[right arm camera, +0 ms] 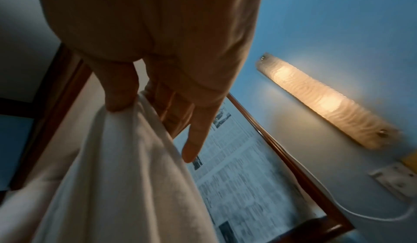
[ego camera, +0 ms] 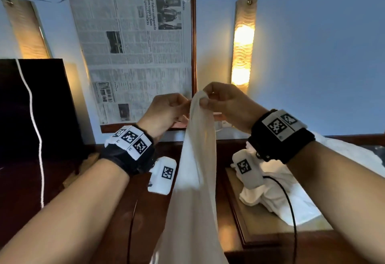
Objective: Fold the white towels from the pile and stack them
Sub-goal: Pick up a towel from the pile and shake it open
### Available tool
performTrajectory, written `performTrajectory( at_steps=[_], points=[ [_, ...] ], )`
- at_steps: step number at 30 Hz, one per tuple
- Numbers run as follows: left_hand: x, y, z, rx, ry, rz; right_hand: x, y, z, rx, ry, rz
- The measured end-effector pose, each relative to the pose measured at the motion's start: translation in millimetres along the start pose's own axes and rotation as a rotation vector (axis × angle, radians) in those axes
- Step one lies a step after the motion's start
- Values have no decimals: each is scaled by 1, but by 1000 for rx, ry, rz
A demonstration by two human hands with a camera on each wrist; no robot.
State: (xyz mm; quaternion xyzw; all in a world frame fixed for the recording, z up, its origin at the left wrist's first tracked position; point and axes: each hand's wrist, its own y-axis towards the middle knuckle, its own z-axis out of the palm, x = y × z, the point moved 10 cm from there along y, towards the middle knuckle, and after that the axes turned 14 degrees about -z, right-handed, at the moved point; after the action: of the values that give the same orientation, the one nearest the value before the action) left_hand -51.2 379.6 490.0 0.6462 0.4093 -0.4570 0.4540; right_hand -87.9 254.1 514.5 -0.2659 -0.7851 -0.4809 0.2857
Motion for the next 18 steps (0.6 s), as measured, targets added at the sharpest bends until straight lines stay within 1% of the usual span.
performTrajectory(
  at_steps=[2,4,5,6,8,10,12,16,18],
  points=[
    [15,-8,9,89,-63,-70,-13,-3,2,-34,-62,24],
    [27,-18,13,139,-117,-138,-21,-7,7,-16,-218,17],
    [35,-21,14,151,-108,-169,-23,-8,9,-6,-290,3],
    [40,-23,15,149,-50,-181,-25,-10,11,-4,-349,-15],
    [45,-24,15,120,142,-126,-29,-14,14,-25,-434,-39],
    [46,-24,16,92,270,-57,-33,-19,18,-52,-483,-49],
    [45,-25,19,53,333,-11,-34,-23,22,-79,-517,-67],
    [39,-28,24,-73,447,51,-35,-31,18,-158,-564,-101],
    [41,-26,25,-80,432,49,-35,-37,14,-213,-535,-120]
  ],
)
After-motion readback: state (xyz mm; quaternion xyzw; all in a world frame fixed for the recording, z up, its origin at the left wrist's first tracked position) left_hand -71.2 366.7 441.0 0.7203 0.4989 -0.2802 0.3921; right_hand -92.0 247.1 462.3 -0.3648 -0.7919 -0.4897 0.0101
